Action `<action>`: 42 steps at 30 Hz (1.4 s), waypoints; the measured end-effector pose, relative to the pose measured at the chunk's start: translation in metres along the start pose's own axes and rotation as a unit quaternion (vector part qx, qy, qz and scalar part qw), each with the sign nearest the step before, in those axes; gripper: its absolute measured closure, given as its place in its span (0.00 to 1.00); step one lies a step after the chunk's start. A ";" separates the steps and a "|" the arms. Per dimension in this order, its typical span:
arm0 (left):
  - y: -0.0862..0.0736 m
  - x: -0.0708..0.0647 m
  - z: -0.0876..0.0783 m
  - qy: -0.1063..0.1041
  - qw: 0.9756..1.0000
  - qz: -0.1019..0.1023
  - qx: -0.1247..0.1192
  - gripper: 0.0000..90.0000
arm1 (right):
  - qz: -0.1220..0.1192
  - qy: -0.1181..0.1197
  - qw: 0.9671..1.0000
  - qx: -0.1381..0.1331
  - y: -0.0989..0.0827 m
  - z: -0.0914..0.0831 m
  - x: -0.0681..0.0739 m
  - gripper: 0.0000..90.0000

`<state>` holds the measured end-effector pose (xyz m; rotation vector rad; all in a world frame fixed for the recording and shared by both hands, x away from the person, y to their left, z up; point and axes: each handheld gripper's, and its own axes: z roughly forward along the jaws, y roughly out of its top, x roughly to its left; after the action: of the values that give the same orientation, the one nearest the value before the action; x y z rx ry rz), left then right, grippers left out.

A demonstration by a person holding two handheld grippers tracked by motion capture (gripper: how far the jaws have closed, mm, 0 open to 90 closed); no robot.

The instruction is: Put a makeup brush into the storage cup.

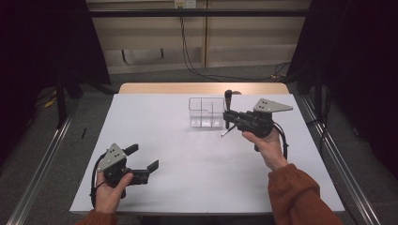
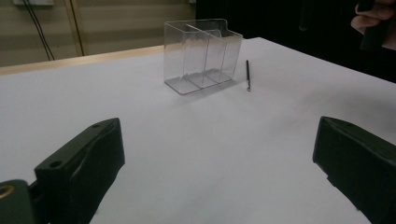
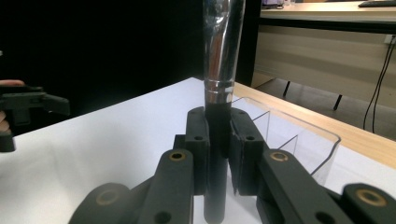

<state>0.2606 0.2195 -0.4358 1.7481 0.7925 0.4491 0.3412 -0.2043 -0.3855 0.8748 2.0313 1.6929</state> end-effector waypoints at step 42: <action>-0.007 0.008 -0.011 0.008 1.000 -0.017 0.005 0.03 | 0.031 -0.095 0.995 0.019 0.004 0.080 -0.054 0.89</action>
<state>0.2566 0.2336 -0.4399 1.7406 0.8365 0.4384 0.4321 -0.1797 -0.4058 1.0787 1.9328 1.5419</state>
